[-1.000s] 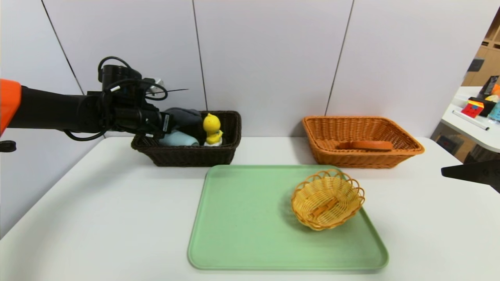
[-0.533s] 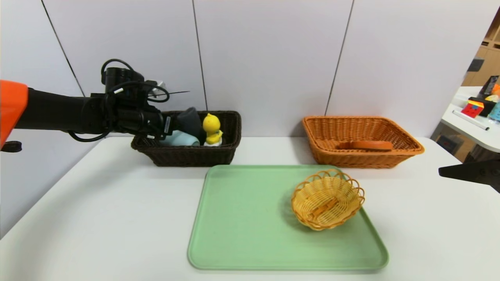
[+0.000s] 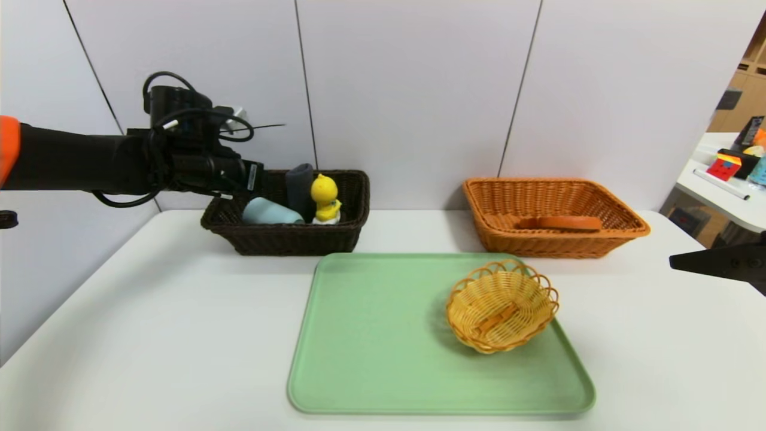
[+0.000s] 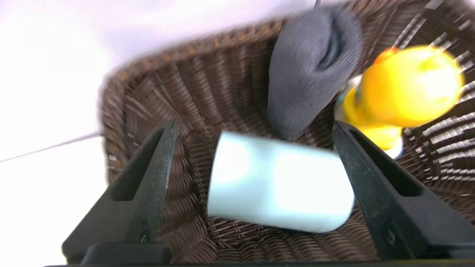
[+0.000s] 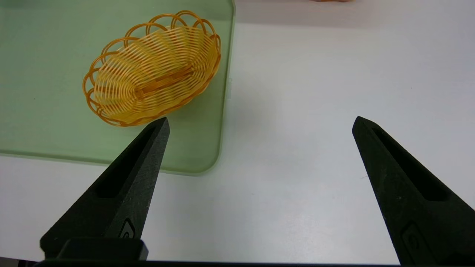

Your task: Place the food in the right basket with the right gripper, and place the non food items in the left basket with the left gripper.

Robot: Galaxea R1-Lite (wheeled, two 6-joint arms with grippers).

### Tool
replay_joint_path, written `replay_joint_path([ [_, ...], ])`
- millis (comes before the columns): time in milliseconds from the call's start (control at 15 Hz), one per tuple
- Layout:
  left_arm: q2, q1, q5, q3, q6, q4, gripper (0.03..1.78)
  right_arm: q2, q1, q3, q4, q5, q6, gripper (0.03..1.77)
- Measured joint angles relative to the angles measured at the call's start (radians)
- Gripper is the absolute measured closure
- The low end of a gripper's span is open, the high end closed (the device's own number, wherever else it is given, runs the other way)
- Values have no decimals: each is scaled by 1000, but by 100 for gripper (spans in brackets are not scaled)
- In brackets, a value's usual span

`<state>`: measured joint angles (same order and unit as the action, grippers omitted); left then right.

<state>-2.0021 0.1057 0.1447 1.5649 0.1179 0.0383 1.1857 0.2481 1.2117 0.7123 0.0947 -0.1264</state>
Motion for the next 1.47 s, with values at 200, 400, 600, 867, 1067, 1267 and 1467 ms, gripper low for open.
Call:
replay_joint_path([
  [200, 81, 0, -1, -4, 4, -41, 25, 6, 0, 22, 1, 0, 4, 10],
  [400, 208, -3, -6, -13, 38, -193, 20, 9, 0, 34, 30, 0, 36, 10],
  [600, 365, -16, -18, -77, 91, -365, 17, 10, 0, 35, 129, -5, 76, 10],
  [867, 619, -19, -80, -300, 103, -402, 15, 11, -8, 32, 246, -49, 84, 10],
  [1067, 803, -19, -175, -450, 106, -417, 14, 8, -47, 30, 277, -69, 86, 10],
  [1267, 966, -20, -247, -552, 98, -471, 14, -16, -75, 30, 300, -70, 99, 10],
  [1467, 1098, -51, -301, -617, 46, -484, 13, -57, -125, 13, 301, -73, 103, 10],
])
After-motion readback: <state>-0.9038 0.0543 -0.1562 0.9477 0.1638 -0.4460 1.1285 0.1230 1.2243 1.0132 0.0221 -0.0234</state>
